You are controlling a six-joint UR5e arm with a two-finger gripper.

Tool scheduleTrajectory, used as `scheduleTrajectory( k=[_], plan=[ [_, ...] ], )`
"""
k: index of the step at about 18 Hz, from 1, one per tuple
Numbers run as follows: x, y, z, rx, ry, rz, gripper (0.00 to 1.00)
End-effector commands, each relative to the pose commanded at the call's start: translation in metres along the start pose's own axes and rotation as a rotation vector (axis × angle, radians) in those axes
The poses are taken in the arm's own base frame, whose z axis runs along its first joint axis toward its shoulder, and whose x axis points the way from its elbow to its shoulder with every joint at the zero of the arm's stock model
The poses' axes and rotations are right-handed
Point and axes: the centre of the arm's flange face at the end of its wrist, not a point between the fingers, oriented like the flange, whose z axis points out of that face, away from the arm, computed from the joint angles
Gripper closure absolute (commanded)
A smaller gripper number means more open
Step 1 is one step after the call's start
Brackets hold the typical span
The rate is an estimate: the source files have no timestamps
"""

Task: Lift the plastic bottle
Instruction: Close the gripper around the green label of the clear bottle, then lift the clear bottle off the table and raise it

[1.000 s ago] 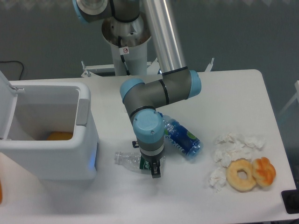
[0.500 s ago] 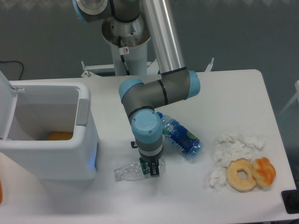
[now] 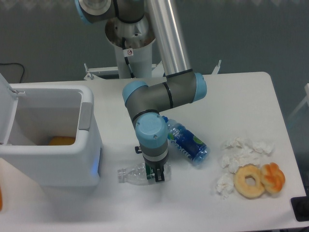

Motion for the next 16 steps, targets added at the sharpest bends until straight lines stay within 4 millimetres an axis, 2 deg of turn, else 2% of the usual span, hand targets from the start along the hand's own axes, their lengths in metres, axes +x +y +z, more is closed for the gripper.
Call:
scheduleTrajectory(
  k=[8, 11, 13, 16],
  plan=[
    [-0.001, 0.002, -0.004, 0.0, -0.008, -0.005, 0.38],
    [-0.004, 0.014, -0.015, 0.0, -0.028, -0.026, 0.37],
    [-0.009, 0.022, -0.038, -0.001, -0.072, -0.09, 0.37],
    [-0.01, 0.032, -0.059, 0.007, -0.11, -0.156, 0.37]
  ],
)
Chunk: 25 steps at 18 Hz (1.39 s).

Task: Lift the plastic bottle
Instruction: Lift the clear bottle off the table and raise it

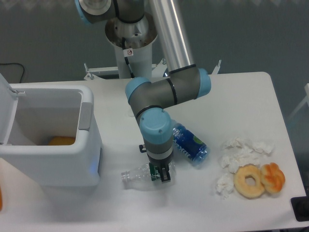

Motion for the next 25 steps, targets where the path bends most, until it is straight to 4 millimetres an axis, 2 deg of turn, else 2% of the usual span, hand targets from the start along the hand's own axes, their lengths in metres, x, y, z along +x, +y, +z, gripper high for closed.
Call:
scheduleTrajectory(
  k=[2, 6, 10, 15, 21, 25],
  plan=[
    [-0.001, 0.008, -0.014, 0.001, -0.023, -0.068, 0.37],
    [-0.005, 0.011, -0.046, 0.108, -0.068, -0.319, 0.37],
    [-0.009, 0.022, -0.081, 0.171, -0.119, -0.388, 0.37],
    [-0.009, 0.049, -0.119, 0.27, -0.17, -0.461, 0.37],
    [-0.01, 0.06, -0.124, 0.299, -0.175, -0.492, 0.37],
    [-0.009, 0.059, -0.128, 0.301, -0.181, -0.489, 0.37]
  ],
)
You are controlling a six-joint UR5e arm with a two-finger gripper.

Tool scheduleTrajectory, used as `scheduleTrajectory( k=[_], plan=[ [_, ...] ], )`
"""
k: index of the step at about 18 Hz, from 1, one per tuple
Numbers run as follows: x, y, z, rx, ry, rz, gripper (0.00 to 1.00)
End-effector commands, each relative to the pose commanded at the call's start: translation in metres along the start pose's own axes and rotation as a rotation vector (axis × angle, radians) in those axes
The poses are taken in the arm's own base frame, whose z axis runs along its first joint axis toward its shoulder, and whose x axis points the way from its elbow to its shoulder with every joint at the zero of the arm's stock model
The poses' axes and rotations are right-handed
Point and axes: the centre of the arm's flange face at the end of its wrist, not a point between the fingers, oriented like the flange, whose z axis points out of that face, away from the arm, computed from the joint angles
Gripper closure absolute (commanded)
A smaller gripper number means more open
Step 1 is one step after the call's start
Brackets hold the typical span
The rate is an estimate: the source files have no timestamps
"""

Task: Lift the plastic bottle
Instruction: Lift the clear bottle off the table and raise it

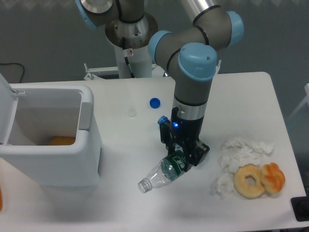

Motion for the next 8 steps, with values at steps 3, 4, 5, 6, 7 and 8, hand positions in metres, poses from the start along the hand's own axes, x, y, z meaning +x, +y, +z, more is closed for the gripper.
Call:
scheduleTrajectory(
  k=[3, 4, 5, 6, 7, 8],
  plan=[
    [0.0008, 0.0009, 0.0022, -0.001, 0.004, 0.0, 0.37],
    [0.0009, 0.0006, 0.0012, -0.001, 0.003, 0.001, 0.37],
    [0.0009, 0.0006, 0.0012, -0.001, 0.003, 0.001, 0.37],
    [0.0009, 0.0005, 0.0012, 0.001, 0.003, 0.001, 0.37],
    [0.0013, -0.0008, -0.0008, 0.009, 0.003, 0.002, 0.37],
    [0.0012, -0.0012, -0.001, 0.021, 0.006, 0.0, 0.37]
  ],
)
